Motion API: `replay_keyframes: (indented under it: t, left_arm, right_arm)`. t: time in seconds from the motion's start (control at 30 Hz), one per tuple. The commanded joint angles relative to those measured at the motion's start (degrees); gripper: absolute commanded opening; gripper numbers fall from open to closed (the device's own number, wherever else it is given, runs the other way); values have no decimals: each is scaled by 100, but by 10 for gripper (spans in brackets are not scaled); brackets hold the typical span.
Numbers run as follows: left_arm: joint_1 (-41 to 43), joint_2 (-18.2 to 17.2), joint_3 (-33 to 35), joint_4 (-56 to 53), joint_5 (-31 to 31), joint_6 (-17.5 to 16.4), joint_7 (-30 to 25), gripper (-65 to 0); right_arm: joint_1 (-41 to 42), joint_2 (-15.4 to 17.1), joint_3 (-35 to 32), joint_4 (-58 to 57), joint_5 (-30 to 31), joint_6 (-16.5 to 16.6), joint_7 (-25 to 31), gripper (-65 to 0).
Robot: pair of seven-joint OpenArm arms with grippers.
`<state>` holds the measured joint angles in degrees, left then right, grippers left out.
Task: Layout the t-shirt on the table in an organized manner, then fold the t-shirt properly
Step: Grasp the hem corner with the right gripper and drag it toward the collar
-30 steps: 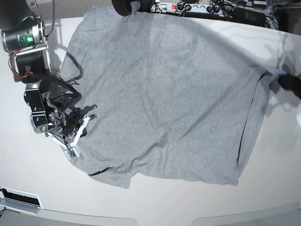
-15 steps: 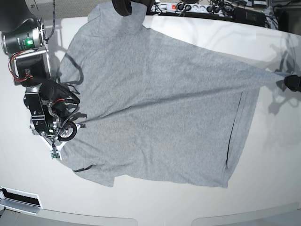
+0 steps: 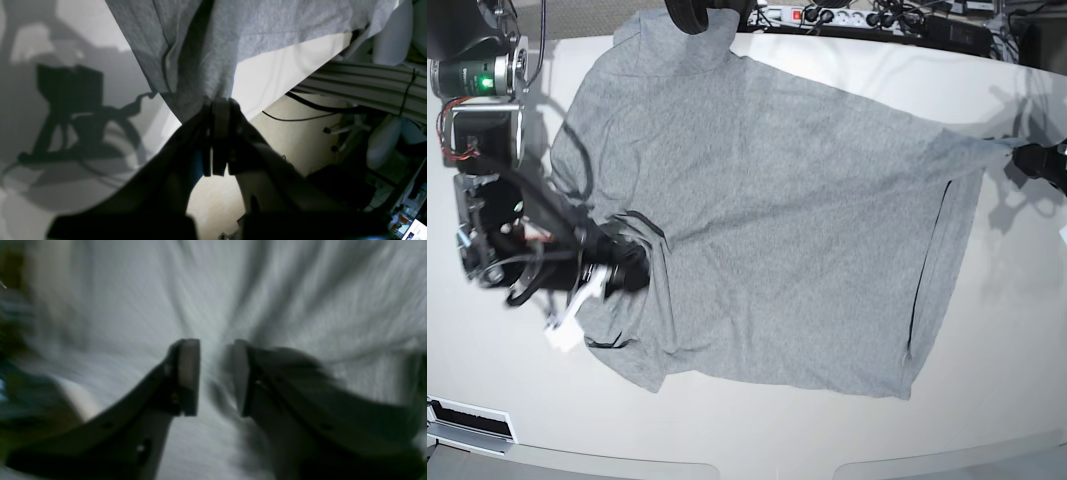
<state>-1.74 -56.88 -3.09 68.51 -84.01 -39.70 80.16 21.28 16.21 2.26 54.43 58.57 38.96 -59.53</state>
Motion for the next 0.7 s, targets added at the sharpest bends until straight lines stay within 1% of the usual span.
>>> replay_keyframes:
  t: [0.0,0.03,0.07,0.13,0.2,0.27,0.3,0.37,0.43,0.5,0.53,0.57,0.67]
  left_arm:
    - [-96,-116,-79,48,-99,-30,-16,-650]
    - [-96,-85,-79,48,-99,-30,-16,-650]
    - [-98,-63,-79,48,-99,-30,-116,-650]
    - [-98,-20,-79,48,-99,-30,-267,-650]
    - [-101,42,-79,48,-99,-30,-264,-650]
    - [-103,105,-79,48,-99,-30,-289,-650]
    - [-116,138,-79,48,-99,-30,-378,-650]
    - [-114,164,-79,48,-7,-30,-695,-650]
    - [-114,164,-79,48,400,-30,-1058,-650]
    - [-116,164,-79,48,662,-30,-1231,-650]
    - [-114,164,-79,48,710,-30,-1268,-650]
    - [-114,164,-79,48,704,-30,-1270,-650]
    - [-116,164,-79,48,699,-30,-1270,-650]
  right_arm:
    - [203,68,57,367,472,104,-181,-418]
    - [203,68,66,643,675,104,-417,-419]
    - [203,66,66,914,750,104,-584,-419]
    - [203,72,66,1480,741,104,-743,-419]
    - [203,90,74,1956,748,104,-861,-419]
    - [201,94,74,2317,769,104,-1097,-419]
    - [168,94,74,2441,802,104,-1248,-419]
    - [33,105,76,2603,1154,104,-1661,-419]
    - [-275,144,81,2765,1725,104,-2031,-420]
    - [-702,199,81,2970,2356,104,-2047,-424]
    - [-944,225,87,3088,2557,104,-2047,-424]
    - [-1196,245,101,3220,2643,104,-2047,-424]
    - [-1969,256,271,3622,2643,104,-2047,-424]
